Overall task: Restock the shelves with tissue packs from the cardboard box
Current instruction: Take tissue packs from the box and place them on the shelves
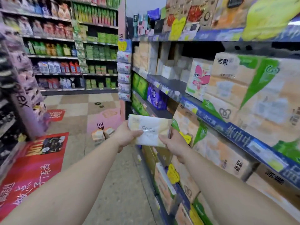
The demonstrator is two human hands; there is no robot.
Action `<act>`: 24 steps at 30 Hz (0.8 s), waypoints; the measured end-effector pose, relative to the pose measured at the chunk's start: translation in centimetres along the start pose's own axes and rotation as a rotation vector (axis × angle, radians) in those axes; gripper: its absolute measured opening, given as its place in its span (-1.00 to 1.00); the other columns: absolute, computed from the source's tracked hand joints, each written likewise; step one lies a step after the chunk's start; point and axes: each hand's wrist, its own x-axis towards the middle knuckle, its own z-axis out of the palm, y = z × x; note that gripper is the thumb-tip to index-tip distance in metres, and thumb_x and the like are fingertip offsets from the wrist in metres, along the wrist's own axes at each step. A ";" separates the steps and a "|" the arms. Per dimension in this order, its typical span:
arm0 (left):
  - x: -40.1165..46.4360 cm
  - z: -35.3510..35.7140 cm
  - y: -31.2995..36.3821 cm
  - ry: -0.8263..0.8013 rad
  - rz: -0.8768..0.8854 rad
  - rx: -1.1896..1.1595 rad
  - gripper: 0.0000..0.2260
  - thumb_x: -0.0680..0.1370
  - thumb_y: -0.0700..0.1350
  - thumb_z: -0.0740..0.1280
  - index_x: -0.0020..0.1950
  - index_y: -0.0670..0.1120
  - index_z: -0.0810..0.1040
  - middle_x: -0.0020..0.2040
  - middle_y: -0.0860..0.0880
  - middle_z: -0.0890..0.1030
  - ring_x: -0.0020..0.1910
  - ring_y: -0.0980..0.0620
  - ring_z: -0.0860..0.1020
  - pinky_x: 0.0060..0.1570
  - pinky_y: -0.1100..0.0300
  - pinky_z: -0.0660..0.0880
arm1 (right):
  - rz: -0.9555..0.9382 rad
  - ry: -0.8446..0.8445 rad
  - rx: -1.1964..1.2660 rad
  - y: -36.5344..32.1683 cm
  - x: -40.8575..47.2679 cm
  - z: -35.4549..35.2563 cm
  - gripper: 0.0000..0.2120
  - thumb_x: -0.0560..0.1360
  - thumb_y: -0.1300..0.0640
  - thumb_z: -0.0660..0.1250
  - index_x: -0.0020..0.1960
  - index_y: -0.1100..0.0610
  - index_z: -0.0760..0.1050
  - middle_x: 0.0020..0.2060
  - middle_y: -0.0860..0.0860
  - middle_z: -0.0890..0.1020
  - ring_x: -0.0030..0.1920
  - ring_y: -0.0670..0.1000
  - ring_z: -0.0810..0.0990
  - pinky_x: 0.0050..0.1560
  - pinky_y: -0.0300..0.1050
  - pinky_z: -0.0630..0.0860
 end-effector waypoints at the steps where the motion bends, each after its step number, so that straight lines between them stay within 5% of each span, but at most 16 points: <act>1: 2.0 -0.3 0.2 -0.008 0.012 -0.006 -0.79 0.50 -0.31 0.39 0.10 -0.11 0.53 -0.13 0.04 0.60 -0.23 0.18 0.55 -0.44 0.47 0.45 | -0.006 0.028 -0.004 -0.3 2.0 0.0 -0.35 0.28 -0.14 0.41 0.35 -0.07 0.40 0.13 -0.10 0.63 0.11 -0.01 0.62 0.20 0.09 0.54; 6: 12.7 -2.0 0.4 -0.065 0.043 0.000 -0.79 0.49 -0.33 0.40 -0.01 -0.03 0.54 0.01 -0.07 0.65 -0.14 0.06 0.61 -0.20 0.22 0.55 | -0.030 0.128 -0.032 -2.4 10.8 1.2 -0.58 0.47 0.04 0.41 0.30 0.05 0.42 0.14 -0.03 0.61 0.12 0.03 0.59 0.22 0.11 0.50; 12: 27.1 -6.8 0.9 -0.140 0.058 0.017 -0.76 0.45 -0.28 0.46 0.04 -0.04 0.57 0.06 -0.07 0.66 0.03 -0.05 0.63 0.10 -0.03 0.56 | -0.037 0.220 0.022 -5.3 22.6 5.0 -0.56 0.53 0.09 0.36 0.36 0.03 0.35 0.22 -0.03 0.54 0.18 0.02 0.53 0.26 0.02 0.44; 16: 36.5 -9.1 2.9 -0.236 0.094 0.079 -0.75 0.36 -0.16 0.51 0.00 0.01 0.60 0.04 -0.04 0.68 0.04 -0.07 0.64 0.14 -0.12 0.55 | -0.003 0.275 0.103 -8.1 30.0 6.1 -0.50 0.52 0.08 0.37 0.41 0.02 0.30 0.27 -0.03 0.52 0.16 0.00 0.53 0.20 -0.04 0.46; 20: 44.3 -7.1 4.6 -0.348 0.134 0.083 -0.53 0.24 0.00 0.54 0.12 -0.05 0.61 0.06 -0.05 0.69 0.03 -0.08 0.66 0.11 -0.13 0.56 | 0.005 0.360 0.121 -9.4 34.9 3.8 -0.66 0.53 0.11 0.36 0.23 -0.08 0.34 0.21 -0.03 0.55 0.15 0.02 0.55 0.29 0.08 0.45; 24: 49.9 -2.4 6.7 -0.415 0.175 0.000 -0.74 0.44 -0.21 0.48 0.10 -0.07 0.56 0.03 -0.07 0.67 -0.02 -0.03 0.64 -0.02 0.02 0.60 | -0.019 0.435 0.108 -10.6 38.7 -0.7 -0.54 0.52 0.12 0.37 0.36 -0.07 0.29 0.21 -0.10 0.50 0.14 -0.01 0.54 0.03 -0.11 0.56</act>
